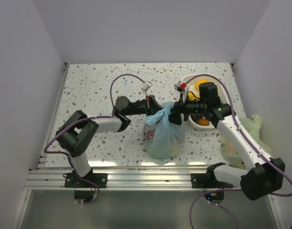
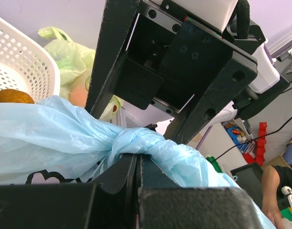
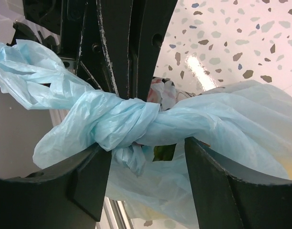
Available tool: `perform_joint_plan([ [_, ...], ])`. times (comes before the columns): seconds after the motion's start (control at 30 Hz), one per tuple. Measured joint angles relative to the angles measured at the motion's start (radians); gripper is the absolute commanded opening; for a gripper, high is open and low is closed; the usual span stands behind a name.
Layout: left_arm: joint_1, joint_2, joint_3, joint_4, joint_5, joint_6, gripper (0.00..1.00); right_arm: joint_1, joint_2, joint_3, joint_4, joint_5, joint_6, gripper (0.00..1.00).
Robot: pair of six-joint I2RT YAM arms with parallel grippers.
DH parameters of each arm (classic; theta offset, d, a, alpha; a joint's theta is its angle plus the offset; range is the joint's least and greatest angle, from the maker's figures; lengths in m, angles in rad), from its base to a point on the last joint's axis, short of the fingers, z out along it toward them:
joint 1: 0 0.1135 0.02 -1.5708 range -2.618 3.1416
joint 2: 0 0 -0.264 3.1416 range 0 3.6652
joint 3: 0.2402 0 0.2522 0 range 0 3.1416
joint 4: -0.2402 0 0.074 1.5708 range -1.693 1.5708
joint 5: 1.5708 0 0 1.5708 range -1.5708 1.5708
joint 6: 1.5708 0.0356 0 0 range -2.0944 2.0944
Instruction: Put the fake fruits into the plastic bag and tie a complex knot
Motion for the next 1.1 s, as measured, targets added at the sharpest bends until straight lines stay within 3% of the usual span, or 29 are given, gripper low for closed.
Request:
perform_joint_plan([
  [0.1,-0.002,0.006,0.0,0.002,-0.001,-0.011,0.0,0.007,0.0,-0.01,0.019,0.002,0.001,0.66],
  [0.27,-0.008,0.02,0.0,0.007,-0.008,-0.026,0.0,0.02,0.0,-0.02,0.042,0.002,0.004,0.57],
  [0.67,-0.016,0.026,0.0,0.008,-0.024,-0.079,0.0,0.033,-0.031,-0.133,0.111,0.008,-0.089,0.61],
  [0.93,-0.018,0.027,0.0,0.008,-0.031,-0.089,0.0,0.033,-0.09,-0.237,0.306,0.057,-0.038,0.63],
  [1.07,-0.016,0.027,0.0,0.013,-0.053,-0.093,0.0,0.035,-0.09,-0.256,0.385,0.062,0.005,0.54],
  [1.1,-0.015,0.027,0.0,0.014,-0.06,-0.096,0.0,0.036,-0.09,-0.257,0.396,0.062,0.012,0.34],
])
